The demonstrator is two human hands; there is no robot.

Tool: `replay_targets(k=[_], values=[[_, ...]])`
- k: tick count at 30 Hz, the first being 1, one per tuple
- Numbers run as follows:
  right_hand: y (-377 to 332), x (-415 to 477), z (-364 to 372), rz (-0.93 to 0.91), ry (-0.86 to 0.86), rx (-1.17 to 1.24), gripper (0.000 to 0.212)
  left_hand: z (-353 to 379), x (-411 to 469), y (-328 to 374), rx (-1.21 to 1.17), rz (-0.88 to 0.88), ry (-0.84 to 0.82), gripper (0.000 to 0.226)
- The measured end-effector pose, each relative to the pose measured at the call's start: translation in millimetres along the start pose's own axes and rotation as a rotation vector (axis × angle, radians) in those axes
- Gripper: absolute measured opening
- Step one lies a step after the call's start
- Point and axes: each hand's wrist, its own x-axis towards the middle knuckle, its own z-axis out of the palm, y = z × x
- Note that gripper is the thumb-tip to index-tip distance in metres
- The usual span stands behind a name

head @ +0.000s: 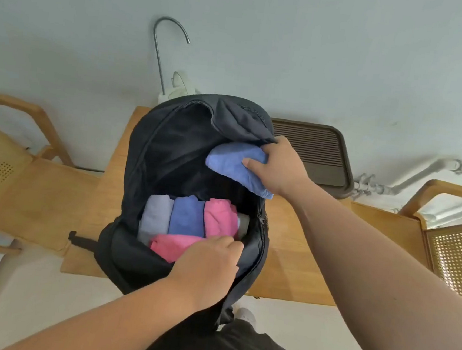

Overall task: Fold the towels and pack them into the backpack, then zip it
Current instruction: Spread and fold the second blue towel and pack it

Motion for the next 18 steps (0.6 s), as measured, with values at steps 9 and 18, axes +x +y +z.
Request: replay_targets(k=[9, 18], values=[[7.1, -31.7, 25.1, -0.021, 0.112, -0.034, 0.031, -1.0, -42.1, -22.0, -0.037, -0.082, 0.141, 0.045], [-4.1, -103.1, 57.8, -0.068, 0.371, -0.155, 0.029, -24.8, -78.7, -114.5, 0.025, -0.153, 0.328, 0.03]])
